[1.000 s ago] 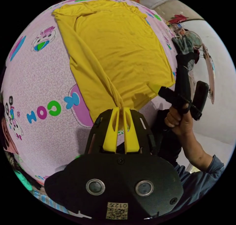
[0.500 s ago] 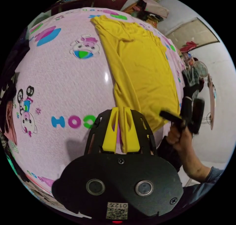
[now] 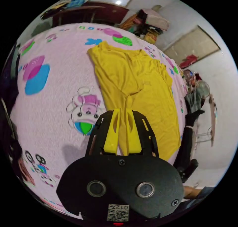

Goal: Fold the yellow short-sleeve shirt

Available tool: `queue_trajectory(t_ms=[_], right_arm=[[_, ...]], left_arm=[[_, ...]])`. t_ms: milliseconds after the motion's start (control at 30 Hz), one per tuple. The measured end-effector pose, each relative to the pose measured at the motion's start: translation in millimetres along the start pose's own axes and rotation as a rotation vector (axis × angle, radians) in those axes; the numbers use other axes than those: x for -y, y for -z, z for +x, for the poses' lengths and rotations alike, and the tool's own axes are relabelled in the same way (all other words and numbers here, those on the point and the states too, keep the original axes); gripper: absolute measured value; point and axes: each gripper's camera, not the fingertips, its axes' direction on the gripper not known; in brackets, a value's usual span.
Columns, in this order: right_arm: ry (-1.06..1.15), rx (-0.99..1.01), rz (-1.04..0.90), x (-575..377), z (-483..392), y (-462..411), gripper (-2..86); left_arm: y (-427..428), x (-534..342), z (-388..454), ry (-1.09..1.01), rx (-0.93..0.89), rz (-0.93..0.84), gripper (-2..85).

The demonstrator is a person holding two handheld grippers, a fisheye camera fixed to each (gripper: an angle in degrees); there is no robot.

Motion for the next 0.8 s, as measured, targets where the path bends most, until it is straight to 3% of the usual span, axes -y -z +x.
queue_trajectory(t_ms=[100,367,567,800], right_arm=[[-0.016,0.017,-0.006,-1,5,-3,0.3],[-0.043,0.034,-0.047,-7,11,-5,1.2],[0.02,-0.099,-0.153,-16,-4,-14,5.0],[-0.014,-0.088,-0.113,-17,-1,-7,-0.4]], left_arm=[[-10,17,22,-0.118,0.128,0.016,2.8],[-38,35,18,-0.119,0.186,-0.036,2.3],[-32,40,-13,0.008,-0.032,-0.002,1.1],[-19,45,-44,0.024,-0.154,0.021,0.8]])
